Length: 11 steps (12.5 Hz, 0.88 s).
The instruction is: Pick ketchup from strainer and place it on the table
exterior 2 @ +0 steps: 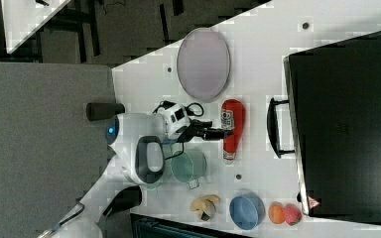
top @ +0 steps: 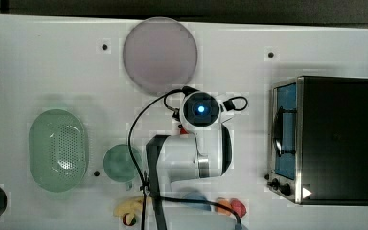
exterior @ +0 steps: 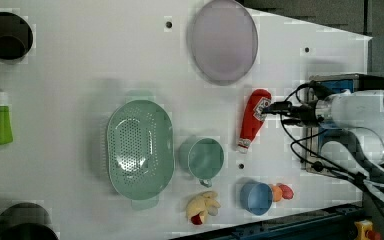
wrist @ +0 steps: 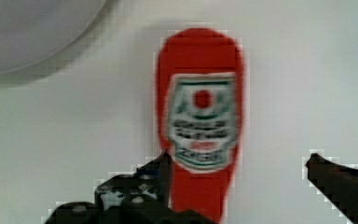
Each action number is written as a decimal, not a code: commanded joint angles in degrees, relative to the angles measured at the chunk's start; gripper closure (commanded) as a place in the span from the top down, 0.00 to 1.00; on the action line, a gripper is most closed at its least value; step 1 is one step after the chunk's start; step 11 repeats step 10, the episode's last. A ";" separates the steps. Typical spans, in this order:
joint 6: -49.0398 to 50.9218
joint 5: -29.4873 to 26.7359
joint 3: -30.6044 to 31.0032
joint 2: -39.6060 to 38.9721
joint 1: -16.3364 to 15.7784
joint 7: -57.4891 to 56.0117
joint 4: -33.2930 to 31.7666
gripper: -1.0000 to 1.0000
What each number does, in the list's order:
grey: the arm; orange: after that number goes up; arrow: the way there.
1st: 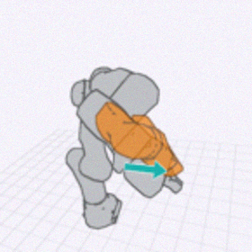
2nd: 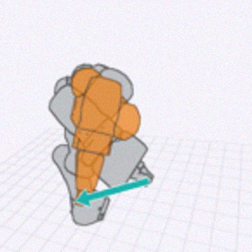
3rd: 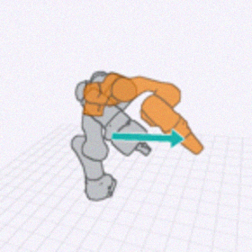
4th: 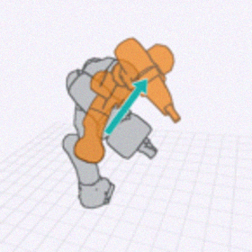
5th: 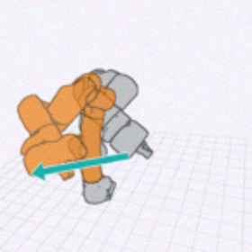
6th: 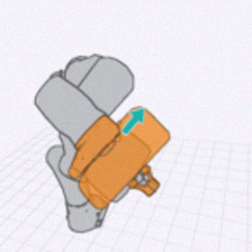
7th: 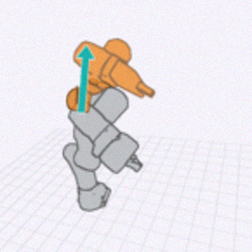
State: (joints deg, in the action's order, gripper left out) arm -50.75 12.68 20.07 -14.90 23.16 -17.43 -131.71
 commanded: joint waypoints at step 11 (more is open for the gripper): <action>37.21 -13.30 1.24 11.04 -0.30 11.53 34.44 1.00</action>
